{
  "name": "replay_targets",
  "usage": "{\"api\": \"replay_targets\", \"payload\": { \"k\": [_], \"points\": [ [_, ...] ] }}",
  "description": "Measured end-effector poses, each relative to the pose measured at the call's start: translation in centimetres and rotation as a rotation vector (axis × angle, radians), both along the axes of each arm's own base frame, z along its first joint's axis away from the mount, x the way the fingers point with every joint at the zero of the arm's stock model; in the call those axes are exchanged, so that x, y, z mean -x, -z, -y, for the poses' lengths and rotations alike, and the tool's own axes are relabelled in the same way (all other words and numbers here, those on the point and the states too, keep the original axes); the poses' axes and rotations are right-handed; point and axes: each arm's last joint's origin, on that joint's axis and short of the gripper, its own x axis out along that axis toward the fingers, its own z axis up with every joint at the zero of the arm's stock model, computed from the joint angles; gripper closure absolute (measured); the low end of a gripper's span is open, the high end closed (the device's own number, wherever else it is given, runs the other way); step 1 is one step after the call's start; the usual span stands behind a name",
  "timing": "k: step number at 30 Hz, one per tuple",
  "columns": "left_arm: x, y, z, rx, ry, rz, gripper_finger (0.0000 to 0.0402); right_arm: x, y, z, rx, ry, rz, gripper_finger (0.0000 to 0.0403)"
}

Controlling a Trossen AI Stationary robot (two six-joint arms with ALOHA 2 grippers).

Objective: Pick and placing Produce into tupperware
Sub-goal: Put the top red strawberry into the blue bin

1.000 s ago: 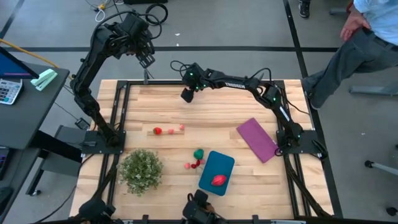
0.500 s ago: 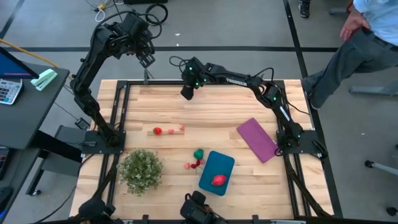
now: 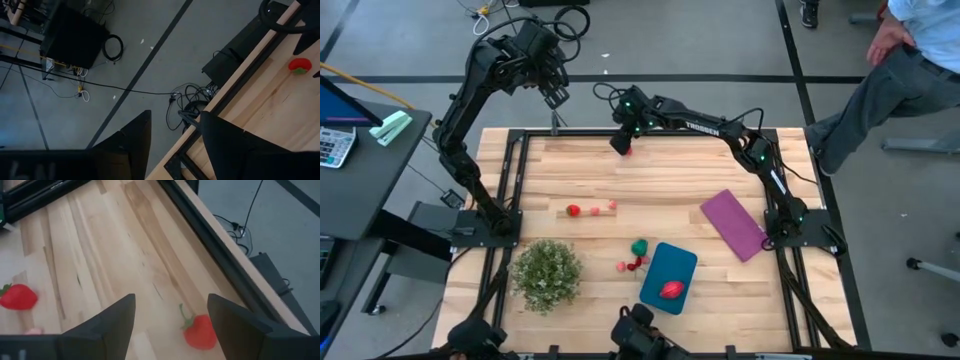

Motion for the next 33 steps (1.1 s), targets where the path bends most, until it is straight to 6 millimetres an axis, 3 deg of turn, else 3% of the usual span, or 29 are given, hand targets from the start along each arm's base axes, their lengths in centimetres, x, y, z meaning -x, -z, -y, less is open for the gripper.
{"api": "replay_targets", "payload": {
  "k": [7,15,23,33],
  "points": [
    [0.0,0.0,0.0,0.000,0.000,0.001,0.0229,0.1,2.4,1.4,-0.070,-0.001,-0.001,0.0145],
    [0.0,0.0,0.0,-0.001,0.000,0.001,0.0224,0.5,3.1,2.5,-0.105,-0.005,0.007,0.0145],
    [-0.1,-0.1,-0.1,-0.012,0.000,0.013,0.0227,1.1,3.2,2.5,-0.113,-0.152,0.000,0.0145],
    [-0.2,-0.3,-0.2,-0.029,0.000,0.029,0.0229,1.5,3.6,2.4,0.026,-0.298,-0.064,0.0155]
  ]
}}
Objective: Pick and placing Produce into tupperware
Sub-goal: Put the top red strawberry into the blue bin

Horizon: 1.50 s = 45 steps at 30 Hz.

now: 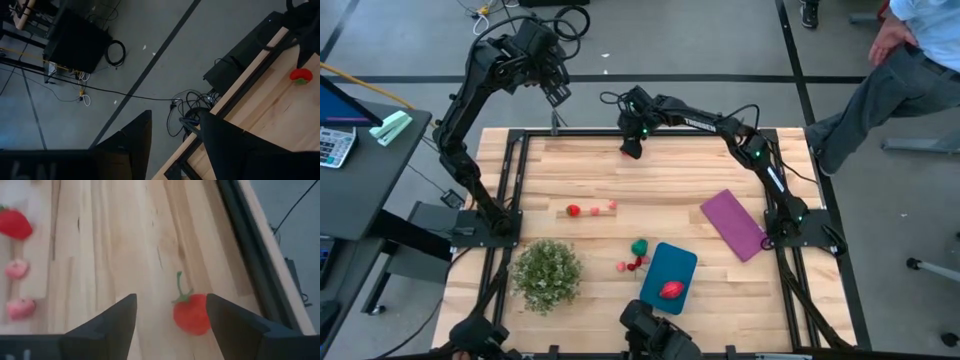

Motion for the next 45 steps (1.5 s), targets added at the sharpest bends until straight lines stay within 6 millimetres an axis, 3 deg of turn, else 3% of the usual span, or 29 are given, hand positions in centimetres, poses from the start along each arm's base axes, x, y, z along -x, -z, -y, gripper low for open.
{"api": "replay_targets", "payload": {
  "k": [8,21,36,45],
  "points": [
    [-0.1,-0.1,-0.1,-0.013,0.000,0.014,0.0224,-1.0,0.1,-1.5,0.199,-0.152,-0.051,0.0158],
    [-0.1,-0.1,-0.1,-0.008,-0.022,0.038,0.0225,-0.1,0.7,-2.0,0.251,-0.247,-0.180,0.0158],
    [-0.1,-0.1,-0.1,-0.008,-0.023,0.039,0.0229,-0.3,0.6,-1.9,0.453,-0.408,-0.228,0.0158],
    [-0.1,-0.1,-0.1,-0.007,-0.029,0.046,0.0226,-1.1,0.6,-3.4,0.518,-0.404,-0.294,0.0166]
  ]
}}
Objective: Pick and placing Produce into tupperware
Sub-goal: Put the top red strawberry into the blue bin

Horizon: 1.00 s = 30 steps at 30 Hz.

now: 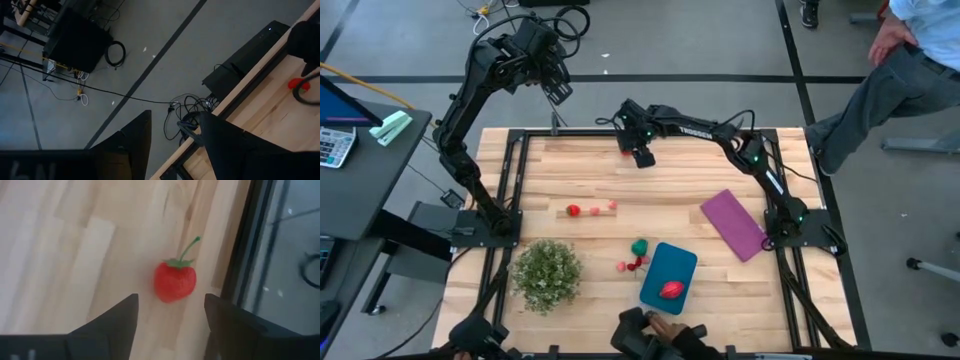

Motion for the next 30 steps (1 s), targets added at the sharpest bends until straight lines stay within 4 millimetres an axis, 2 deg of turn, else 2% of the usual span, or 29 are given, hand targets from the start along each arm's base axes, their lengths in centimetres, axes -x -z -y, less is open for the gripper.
{"api": "replay_targets", "payload": {
  "k": [5,10,13,19,24,27,30],
  "points": [
    [0.0,0.0,0.0,0.004,-0.008,0.007,0.0224,-0.2,-1.6,-1.6,0.145,0.051,-0.073,0.0174],
    [0.0,0.0,0.0,0.017,-0.038,0.053,0.0229,0.6,-5.0,-3.5,0.141,0.124,-0.062,0.0182],
    [-0.2,0.1,0.2,0.070,0.005,0.105,0.0229,1.8,-8.1,-4.9,0.079,0.205,-0.018,0.0187],
    [-0.5,0.2,0.4,0.138,0.076,0.163,0.0233,5.8,-14.8,-7.0,-0.078,0.373,0.092,0.0214],
    [-0.1,1.0,1.4,0.268,0.074,0.133,0.0257,9.8,-19.3,-8.8,-0.241,0.452,0.161,0.0261],
    [-1.0,1.5,2.3,0.339,0.173,0.134,0.0272,12.0,-20.6,-10.5,-0.367,0.433,0.160,0.0292],
    [-2.2,2.5,3.4,0.433,0.277,0.131,0.0282,13.7,-20.8,-12.3,-0.450,0.384,0.161,0.0311]
  ]
}}
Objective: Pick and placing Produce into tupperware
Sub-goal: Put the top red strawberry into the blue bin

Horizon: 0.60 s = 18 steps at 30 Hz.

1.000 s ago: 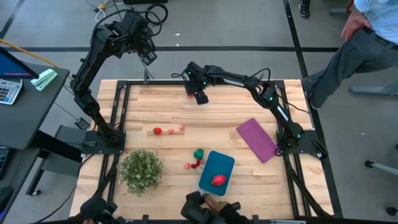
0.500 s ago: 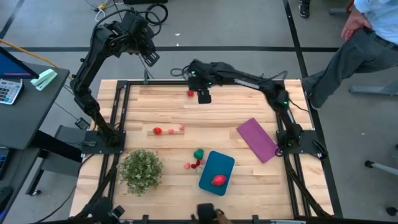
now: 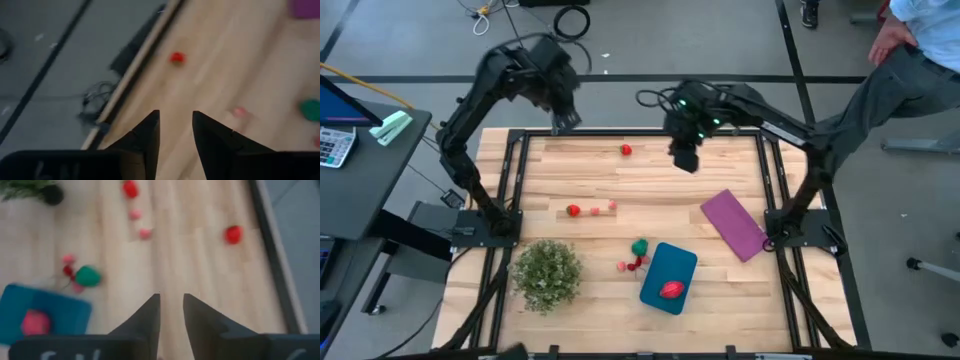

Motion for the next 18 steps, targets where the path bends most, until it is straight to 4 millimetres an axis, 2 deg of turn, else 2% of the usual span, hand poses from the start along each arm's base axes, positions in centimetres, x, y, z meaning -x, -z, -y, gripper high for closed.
{"api": "replay_targets", "payload": {
  "k": [3,6,10,14,18],
  "points": [
    [-1.7,1.8,1.4,0.055,0.098,-0.060,0.0285,1.4,1.0,-1.7,-0.009,-0.029,0.001,0.0320],
    [-3.8,4.7,2.8,0.099,0.198,-0.147,0.0282,2.7,2.8,-3.4,-0.013,-0.053,0.001,0.0323],
    [-7.0,8.6,3.7,0.070,0.279,-0.126,0.0279,4.2,4.8,-5.0,-0.012,-0.041,0.043,0.0323],
    [-9.7,12.4,3.0,-0.004,0.311,-0.045,0.0278,5.4,5.9,-5.8,0.027,-0.028,0.081,0.0323],
    [-10.0,15.6,0.6,0.001,0.292,-0.087,0.0277,6.6,6.1,-6.2,0.021,-0.003,0.094,0.0323]
  ]
}}
